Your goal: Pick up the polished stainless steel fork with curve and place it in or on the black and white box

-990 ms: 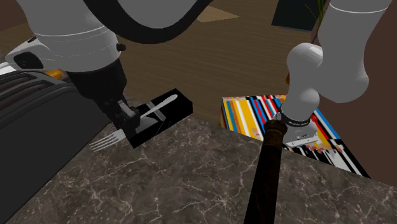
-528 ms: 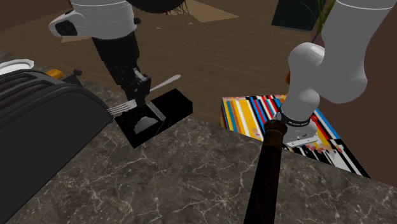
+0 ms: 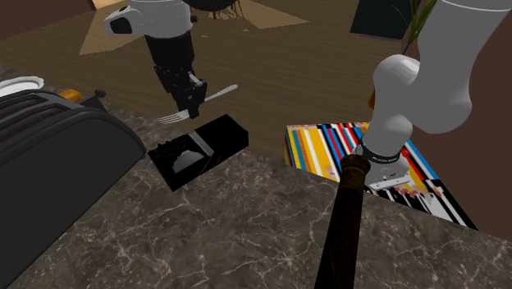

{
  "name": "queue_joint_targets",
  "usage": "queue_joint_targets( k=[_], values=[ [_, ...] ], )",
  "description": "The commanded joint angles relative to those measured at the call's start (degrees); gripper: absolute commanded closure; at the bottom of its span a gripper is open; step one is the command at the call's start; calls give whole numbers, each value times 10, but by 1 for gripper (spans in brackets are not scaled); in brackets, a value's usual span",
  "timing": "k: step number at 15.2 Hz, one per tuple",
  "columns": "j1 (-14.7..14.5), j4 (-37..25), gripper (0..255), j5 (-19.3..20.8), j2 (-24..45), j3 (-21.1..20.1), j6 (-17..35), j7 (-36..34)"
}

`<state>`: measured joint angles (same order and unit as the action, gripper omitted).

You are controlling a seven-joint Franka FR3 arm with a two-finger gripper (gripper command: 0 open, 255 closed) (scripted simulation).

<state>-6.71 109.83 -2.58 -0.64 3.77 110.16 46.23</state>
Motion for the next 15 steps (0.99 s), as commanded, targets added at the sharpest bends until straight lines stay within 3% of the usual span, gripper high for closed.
queue_joint_targets(
  k=[1,11,15],
  values=[
    [1,10,255,-1,3,1,13,3],
    [1,67,255,-4,23,1,90,8],
    [1,67,255,-4,23,1,90,8]
  ],
)
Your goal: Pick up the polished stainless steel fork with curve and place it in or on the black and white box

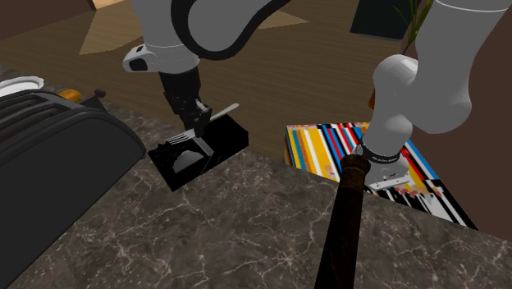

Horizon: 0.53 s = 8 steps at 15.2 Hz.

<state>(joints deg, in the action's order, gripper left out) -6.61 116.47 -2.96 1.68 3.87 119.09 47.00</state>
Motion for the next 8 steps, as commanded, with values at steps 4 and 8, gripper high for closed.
queue_joint_targets(
  k=[4,8],
  values=[
    [0,0,255,0,0,0,0,0],
    [0,0,0,0,0,0,0,0]
  ],
)
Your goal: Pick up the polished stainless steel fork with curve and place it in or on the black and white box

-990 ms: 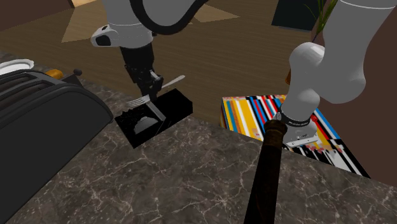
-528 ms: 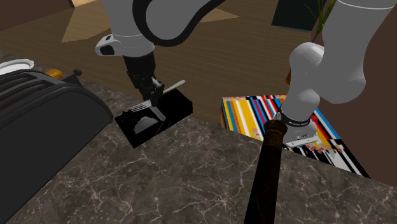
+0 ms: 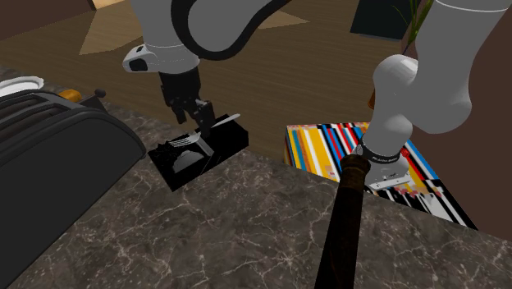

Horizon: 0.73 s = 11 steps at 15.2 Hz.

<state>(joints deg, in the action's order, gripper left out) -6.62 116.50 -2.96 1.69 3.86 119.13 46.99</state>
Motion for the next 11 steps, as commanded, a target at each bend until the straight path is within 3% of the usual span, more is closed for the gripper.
queue_joint_targets(
  k=[1,6,11],
  values=[
    [0,0,0,0,0,0,0,0],
    [1,-49,0,3,-21,1,-70,-2],
    [1,-49,0,3,-21,1,-70,-2]
  ],
)
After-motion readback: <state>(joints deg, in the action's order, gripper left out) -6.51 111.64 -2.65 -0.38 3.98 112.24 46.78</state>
